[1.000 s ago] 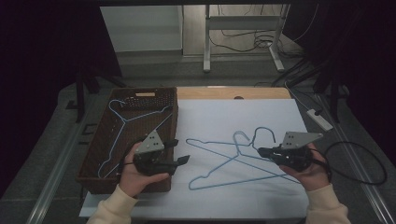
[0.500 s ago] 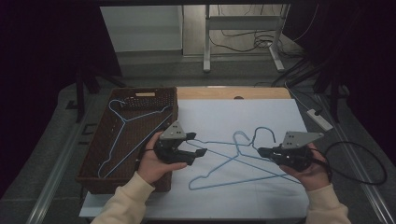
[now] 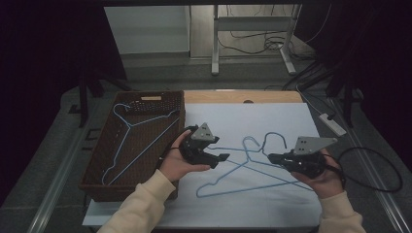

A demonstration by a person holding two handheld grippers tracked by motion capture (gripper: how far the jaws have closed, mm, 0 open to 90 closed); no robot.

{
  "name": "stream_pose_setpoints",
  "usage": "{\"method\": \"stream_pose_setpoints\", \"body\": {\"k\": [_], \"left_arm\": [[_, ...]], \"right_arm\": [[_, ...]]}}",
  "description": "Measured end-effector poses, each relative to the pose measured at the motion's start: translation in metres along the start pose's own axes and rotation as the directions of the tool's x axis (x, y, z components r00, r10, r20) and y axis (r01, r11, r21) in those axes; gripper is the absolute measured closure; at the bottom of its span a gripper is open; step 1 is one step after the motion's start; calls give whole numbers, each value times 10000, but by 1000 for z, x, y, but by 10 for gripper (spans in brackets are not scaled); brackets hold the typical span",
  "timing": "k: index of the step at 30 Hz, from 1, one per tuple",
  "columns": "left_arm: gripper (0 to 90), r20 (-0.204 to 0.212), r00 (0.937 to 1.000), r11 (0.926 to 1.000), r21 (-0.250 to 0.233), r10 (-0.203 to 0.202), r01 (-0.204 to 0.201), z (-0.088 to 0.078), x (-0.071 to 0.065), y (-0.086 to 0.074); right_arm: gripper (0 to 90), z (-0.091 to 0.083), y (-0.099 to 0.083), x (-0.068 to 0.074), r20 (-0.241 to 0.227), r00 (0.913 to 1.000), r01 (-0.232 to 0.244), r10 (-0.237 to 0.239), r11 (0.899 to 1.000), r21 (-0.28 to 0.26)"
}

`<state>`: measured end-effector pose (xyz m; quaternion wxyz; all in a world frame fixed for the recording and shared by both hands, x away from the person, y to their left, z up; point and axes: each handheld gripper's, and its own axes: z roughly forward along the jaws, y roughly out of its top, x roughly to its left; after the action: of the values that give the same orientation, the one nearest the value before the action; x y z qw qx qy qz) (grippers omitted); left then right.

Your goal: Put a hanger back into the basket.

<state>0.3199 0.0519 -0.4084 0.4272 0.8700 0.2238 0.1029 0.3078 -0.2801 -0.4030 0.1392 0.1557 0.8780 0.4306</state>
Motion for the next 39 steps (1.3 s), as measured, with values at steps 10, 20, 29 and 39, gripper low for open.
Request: {"method": "stream_pose_setpoints", "body": {"k": [10, 20, 29, 39], "left_arm": [[382, 368, 9949, 9934, 629, 938, -960, 23, -3, 13], [691, 341, 9823, 9686, 1636, 1842, -1873, 40, -10, 17], [853, 528, 9543, 9337, 1972, 2943, -2989, 43, -25, 16], [864, 461, 9694, 9592, 1403, 2412, -2454, 27, -24, 15]], "right_arm": [[880, 1, 1, 1, -248, 9997, 65, -65, 10000, -6], [880, 0, 3, 3, -475, 9981, 384, -389, 9992, -108], [876, -2, 0, 1, 28, 9993, 379, -378, 9992, -116], [781, -1, 3, 3, 936, 9953, 325, -258, 9969, -713]]}}
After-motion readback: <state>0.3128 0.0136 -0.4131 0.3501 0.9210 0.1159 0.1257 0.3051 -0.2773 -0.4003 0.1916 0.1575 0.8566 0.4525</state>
